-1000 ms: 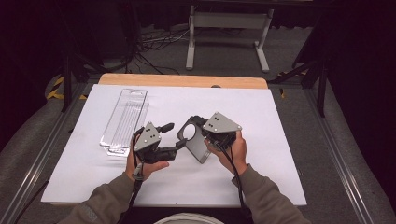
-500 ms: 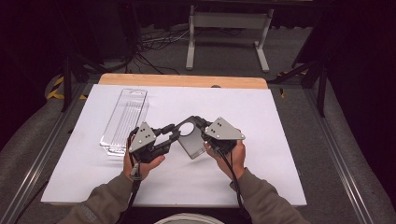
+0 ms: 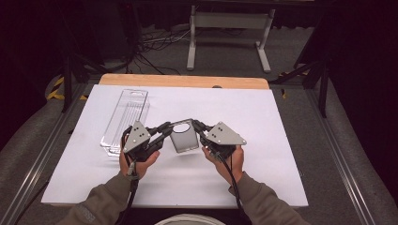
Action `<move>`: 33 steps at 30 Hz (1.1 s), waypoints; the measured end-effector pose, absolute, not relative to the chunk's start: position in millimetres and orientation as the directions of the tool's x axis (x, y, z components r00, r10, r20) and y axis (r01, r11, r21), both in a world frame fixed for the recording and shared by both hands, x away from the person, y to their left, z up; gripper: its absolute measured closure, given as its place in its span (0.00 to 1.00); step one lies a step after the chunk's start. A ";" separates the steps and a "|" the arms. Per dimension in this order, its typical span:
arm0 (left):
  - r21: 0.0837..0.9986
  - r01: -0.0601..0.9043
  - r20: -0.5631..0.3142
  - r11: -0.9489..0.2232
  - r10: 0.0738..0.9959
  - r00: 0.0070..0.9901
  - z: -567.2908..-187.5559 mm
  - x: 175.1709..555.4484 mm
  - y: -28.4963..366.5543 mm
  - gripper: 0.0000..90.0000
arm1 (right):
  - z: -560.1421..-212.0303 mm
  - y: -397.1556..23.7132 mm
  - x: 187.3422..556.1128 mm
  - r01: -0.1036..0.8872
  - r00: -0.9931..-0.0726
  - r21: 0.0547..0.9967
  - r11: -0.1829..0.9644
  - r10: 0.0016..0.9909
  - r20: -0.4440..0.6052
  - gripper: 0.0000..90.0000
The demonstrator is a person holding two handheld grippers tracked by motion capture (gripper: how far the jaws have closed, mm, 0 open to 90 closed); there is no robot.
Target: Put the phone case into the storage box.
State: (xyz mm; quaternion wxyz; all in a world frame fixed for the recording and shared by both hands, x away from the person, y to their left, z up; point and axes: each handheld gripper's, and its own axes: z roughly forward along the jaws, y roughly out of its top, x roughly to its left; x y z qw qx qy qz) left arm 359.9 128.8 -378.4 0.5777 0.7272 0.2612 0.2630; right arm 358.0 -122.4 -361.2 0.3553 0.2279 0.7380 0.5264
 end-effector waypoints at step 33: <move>0.963 0.028 0.165 -0.270 0.666 0.728 -370.2 353.1 147.2 0.89 | -365.6 -137.6 348.3 -0.047 -0.705 0.938 0.343 0.654 -0.275 0.55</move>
